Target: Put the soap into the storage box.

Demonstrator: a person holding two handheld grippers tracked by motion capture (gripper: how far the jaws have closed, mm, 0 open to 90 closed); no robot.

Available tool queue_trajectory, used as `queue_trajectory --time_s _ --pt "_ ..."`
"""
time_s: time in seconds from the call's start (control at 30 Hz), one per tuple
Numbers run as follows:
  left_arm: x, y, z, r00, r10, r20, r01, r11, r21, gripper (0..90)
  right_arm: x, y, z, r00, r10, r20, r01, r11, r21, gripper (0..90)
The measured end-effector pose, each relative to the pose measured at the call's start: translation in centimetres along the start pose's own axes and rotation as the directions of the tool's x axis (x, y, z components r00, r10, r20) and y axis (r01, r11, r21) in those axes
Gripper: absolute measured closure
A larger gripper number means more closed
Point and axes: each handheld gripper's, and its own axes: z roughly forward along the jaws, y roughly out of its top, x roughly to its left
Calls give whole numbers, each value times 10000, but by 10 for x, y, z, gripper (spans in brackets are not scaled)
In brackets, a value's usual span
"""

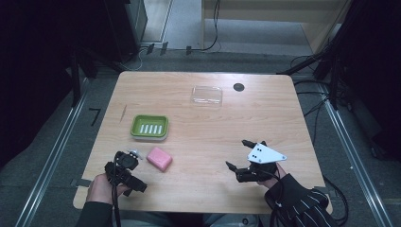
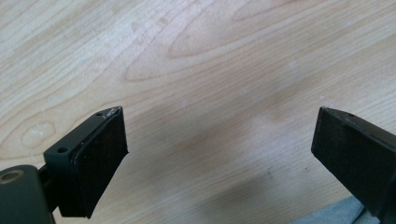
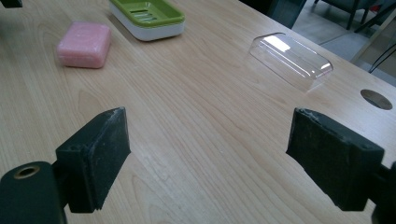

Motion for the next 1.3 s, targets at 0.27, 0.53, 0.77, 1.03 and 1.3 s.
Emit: queue_trajectory --time_s 0.27,0.53,0.77,1.03,1.3 --pt "-2 7 0 9998 194 -47 -194 9998 -72 41 0 0 0 10000 8 1 -8 10000 14 137" --pt "-5 18 0 9988 487 -8 -487 9988 -110 42 0 0 0 10000 6 2 -6 10000 9 137" --pt "-8 28 1 9981 610 -70 -611 9980 -169 46 0 0 0 10000 1 4 -1 10000 8 137" --pt "-13 38 0 9971 756 21 -755 9970 -194 45 0 0 0 10000 7 -1 -7 10000 14 137" --pt "-14 50 1 9961 880 109 -877 9958 -270 45 0 0 0 10000 -3 2 3 10000 -6 137"
